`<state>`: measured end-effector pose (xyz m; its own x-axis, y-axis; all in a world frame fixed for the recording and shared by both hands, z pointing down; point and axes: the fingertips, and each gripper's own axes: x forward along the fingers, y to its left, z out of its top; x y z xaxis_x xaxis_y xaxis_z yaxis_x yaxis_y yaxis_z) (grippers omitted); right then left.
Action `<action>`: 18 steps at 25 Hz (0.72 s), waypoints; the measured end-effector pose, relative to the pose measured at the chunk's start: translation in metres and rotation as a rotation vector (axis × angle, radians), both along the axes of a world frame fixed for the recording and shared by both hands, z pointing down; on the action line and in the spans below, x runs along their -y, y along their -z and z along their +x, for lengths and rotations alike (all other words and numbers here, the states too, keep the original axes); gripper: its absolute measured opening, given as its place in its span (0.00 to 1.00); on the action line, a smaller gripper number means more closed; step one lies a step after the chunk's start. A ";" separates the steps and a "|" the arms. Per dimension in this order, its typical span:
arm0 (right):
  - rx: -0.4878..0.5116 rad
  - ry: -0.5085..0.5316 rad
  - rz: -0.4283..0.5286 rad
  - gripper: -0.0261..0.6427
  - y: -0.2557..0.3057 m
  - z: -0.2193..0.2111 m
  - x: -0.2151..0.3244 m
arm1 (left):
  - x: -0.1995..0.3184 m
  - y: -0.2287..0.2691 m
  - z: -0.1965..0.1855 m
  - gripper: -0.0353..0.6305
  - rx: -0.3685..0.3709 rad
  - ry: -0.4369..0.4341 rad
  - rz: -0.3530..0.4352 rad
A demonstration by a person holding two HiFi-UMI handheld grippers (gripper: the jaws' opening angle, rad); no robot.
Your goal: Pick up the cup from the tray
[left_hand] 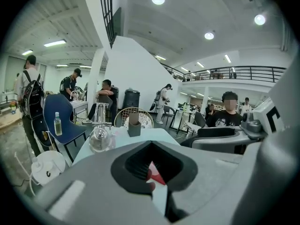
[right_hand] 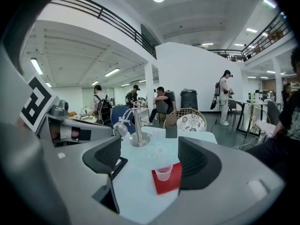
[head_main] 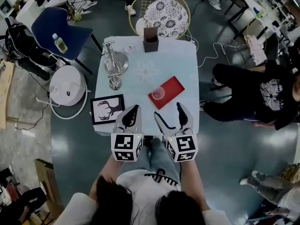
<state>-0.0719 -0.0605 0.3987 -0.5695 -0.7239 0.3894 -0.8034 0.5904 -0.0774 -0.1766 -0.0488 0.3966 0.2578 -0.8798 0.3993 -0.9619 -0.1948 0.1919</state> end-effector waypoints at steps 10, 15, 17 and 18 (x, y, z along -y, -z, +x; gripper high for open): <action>-0.006 0.048 -0.019 0.67 -0.044 -0.012 0.030 | 0.031 -0.012 -0.004 0.06 0.058 0.019 0.029; -0.021 0.056 -0.038 0.68 -0.080 -0.023 0.056 | 0.042 -0.041 -0.012 0.05 0.076 0.052 -0.025; -0.055 0.070 -0.057 0.68 -0.097 -0.021 0.063 | 0.047 -0.054 -0.010 0.05 0.070 0.074 -0.051; -0.067 0.074 -0.068 0.68 -0.107 -0.020 0.066 | 0.050 -0.060 -0.010 0.05 0.072 0.083 -0.063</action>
<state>-0.0923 -0.1260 0.5052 -0.5913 -0.6513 0.4756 -0.7626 0.6434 -0.0670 -0.1866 -0.0984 0.4566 0.1537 -0.8696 0.4692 -0.9860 -0.1037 0.1307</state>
